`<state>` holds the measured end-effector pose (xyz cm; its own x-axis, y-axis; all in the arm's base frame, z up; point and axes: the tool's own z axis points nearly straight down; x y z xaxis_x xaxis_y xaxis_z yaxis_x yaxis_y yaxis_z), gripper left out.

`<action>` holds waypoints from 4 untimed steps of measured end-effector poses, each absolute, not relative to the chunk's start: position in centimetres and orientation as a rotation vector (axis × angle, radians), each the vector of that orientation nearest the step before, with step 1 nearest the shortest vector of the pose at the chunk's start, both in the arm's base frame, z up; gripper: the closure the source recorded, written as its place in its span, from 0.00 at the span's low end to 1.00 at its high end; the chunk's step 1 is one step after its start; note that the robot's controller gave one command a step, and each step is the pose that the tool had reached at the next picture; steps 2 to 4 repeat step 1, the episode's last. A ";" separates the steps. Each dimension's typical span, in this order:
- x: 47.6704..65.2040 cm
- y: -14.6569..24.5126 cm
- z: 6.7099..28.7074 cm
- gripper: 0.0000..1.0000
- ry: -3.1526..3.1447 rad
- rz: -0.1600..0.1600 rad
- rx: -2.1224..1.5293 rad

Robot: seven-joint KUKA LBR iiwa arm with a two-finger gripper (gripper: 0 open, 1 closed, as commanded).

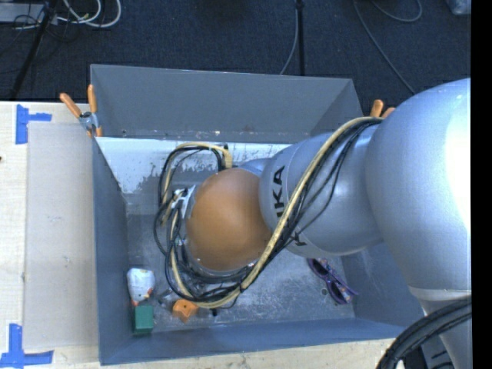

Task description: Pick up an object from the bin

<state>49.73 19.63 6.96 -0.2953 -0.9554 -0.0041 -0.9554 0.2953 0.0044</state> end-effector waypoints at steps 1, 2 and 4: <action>49.7 19.6 7.0 1.00 2.529 0.010 -1.863; 49.7 19.6 7.0 1.00 2.529 0.010 -1.863; 49.7 19.6 7.0 1.00 2.529 0.010 -1.863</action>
Offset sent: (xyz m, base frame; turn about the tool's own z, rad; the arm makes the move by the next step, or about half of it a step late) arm 0.0000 0.0000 0.0000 0.0000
